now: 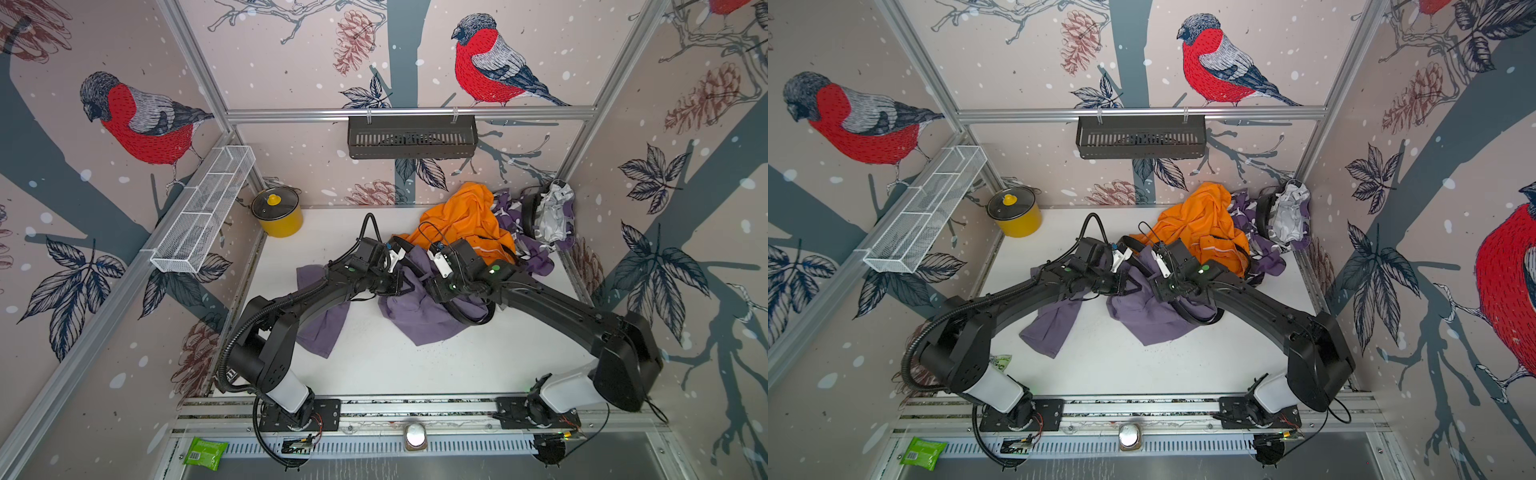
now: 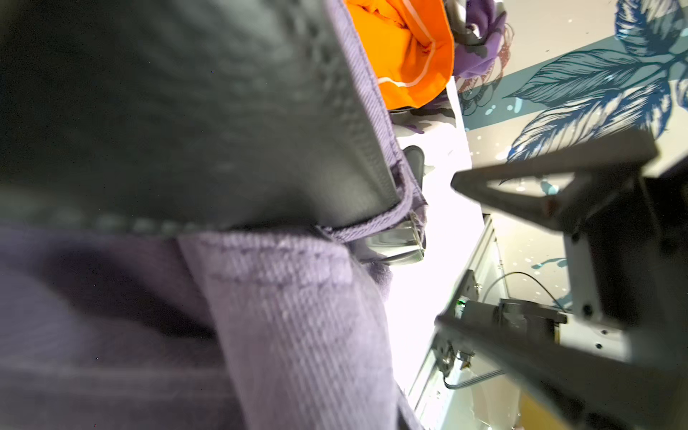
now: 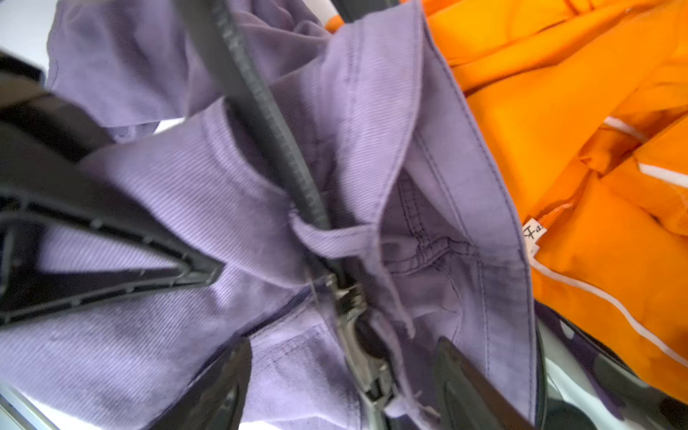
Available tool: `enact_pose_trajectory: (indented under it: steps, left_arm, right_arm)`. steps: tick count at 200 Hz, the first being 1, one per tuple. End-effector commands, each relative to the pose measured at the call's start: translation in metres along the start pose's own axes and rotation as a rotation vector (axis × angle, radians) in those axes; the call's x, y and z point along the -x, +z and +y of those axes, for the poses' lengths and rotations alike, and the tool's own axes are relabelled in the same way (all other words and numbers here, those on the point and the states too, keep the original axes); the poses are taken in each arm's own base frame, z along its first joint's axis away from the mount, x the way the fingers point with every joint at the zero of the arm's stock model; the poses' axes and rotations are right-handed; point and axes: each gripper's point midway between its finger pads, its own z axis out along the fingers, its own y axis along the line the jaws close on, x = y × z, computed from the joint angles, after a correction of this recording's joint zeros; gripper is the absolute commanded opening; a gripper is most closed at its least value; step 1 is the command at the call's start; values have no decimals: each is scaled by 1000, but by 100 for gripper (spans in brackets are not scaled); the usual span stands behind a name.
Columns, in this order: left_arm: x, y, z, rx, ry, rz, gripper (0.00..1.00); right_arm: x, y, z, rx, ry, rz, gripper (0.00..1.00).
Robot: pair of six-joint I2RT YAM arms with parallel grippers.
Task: Remove the belt from the trousers
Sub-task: Adjust the trousers at the center of the board.
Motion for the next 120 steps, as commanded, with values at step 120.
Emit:
enact_pose_trajectory:
  steps: [120]
  left_arm:
    - [32, -78, -78, -158, 57, -99, 0]
  right_arm:
    - [31, -31, -26, -323, -82, -263, 73]
